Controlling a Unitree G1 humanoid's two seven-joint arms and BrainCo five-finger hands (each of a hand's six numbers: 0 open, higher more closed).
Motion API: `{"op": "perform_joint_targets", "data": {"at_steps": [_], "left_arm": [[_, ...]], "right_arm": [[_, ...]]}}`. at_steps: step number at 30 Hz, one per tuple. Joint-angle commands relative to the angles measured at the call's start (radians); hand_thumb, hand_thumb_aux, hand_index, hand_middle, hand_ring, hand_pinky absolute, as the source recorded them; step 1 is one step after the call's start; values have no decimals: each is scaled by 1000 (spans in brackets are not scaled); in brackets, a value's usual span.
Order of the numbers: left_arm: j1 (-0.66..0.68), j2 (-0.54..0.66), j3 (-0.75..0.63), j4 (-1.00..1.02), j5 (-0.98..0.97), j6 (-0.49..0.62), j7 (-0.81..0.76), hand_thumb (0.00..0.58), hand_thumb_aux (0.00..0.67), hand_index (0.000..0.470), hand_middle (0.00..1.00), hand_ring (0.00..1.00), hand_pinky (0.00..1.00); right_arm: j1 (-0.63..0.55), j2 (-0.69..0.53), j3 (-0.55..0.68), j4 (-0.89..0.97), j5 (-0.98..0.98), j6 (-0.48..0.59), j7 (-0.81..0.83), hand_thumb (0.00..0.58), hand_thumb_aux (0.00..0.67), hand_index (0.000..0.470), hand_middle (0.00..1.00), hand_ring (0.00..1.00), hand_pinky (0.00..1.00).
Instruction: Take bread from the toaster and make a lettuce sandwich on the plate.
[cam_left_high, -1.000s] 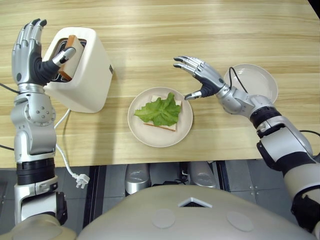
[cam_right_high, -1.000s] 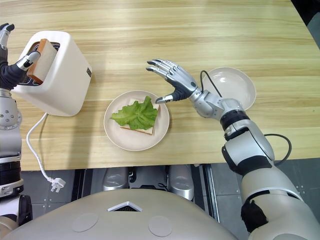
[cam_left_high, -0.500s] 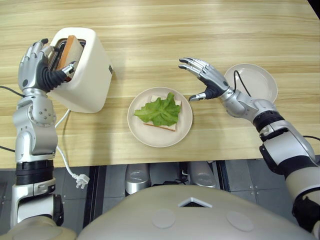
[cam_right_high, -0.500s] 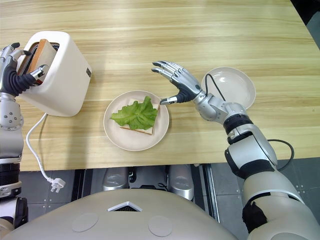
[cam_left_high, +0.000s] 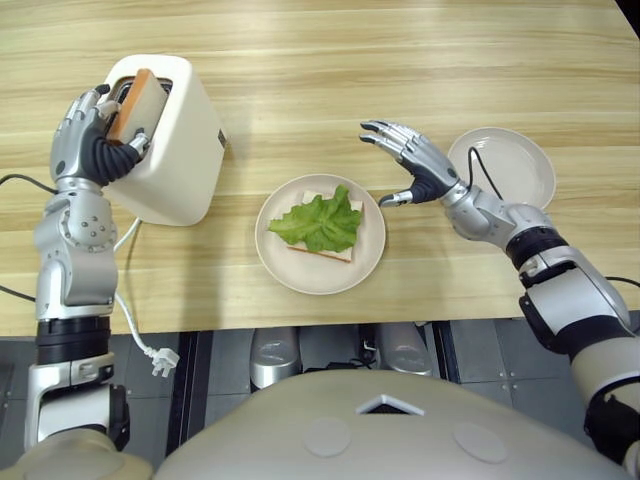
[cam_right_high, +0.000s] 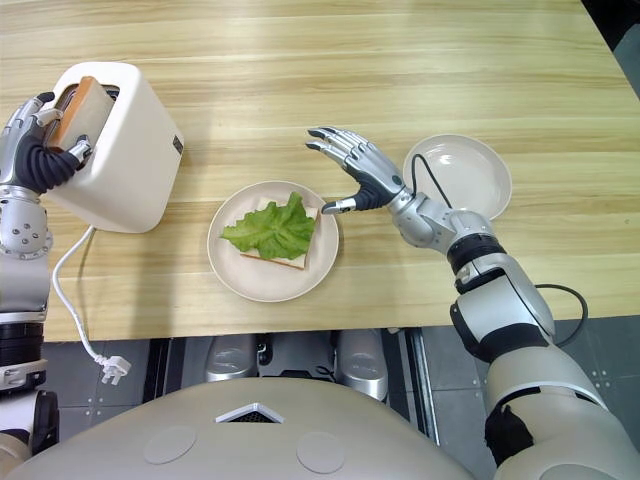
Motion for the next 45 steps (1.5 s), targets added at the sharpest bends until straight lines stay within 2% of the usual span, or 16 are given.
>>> {"op": "perform_joint_targets", "data": {"at_steps": [1, 5, 8, 11, 15, 18, 21, 25, 29, 37, 45], "left_arm": [[-45, -18, 130, -136, -102, -69, 72, 580, 670, 460, 1000, 1000, 1000], [-59, -25, 223, -210, -141, -106, 114, 580, 670, 460, 1000, 1000, 1000], [-74, -24, 239, -260, -179, -129, 91, 580, 670, 460, 1000, 1000, 1000], [-95, -33, 202, -286, -287, -130, 9, 580, 670, 460, 1000, 1000, 1000], [-123, -50, 72, -277, -446, -61, -181, 580, 670, 460, 1000, 1000, 1000], [-129, -85, -83, -210, -586, -20, -391, 580, 670, 460, 1000, 1000, 1000], [-168, -105, -195, -61, -612, -16, -532, 580, 670, 460, 1000, 1000, 1000], [-235, -141, -273, 127, -686, 16, -704, 580, 670, 460, 1000, 1000, 1000], [-278, -164, -334, 234, -690, 9, -821, 580, 670, 460, 1000, 1000, 1000], [-390, -191, -404, 447, -613, -56, -894, 580, 670, 460, 1000, 1000, 1000], [-412, -161, -439, 517, -591, -84, -1012, 580, 670, 460, 1000, 1000, 1000]], "right_arm": [[3, 0, 0, -10, -7, 8, -8, 0, 0, 0, 0, 0, 0], [4, -1, -2, -11, -6, 13, -19, 0, 0, 0, 0, 0, 0], [2, -3, -4, -15, -5, 14, -25, 0, 0, 0, 0, 0, 0], [3, -11, -12, -28, 0, 13, -35, 0, 0, 0, 0, 0, 0], [29, -39, -47, -122, 25, -33, -51, 0, 0, 0, 0, 0, 0], [84, -72, -105, -249, 67, -109, -53, 0, 0, 0, 0, 0, 0], [164, -106, -173, -390, 121, -175, -27, 0, 0, 0, 0, 0, 0], [245, -118, -208, -544, 123, -189, 47, 0, 0, 0, 0, 0, 0], [287, -112, -207, -612, 107, -191, 125, 0, 0, 0, 0, 0, 0], [329, -104, -185, -693, -21, -195, 218, 0, 0, 0, 0, 0, 0], [345, -118, -126, -757, -268, -127, 175, 0, 0, 0, 0, 0, 0]]}}
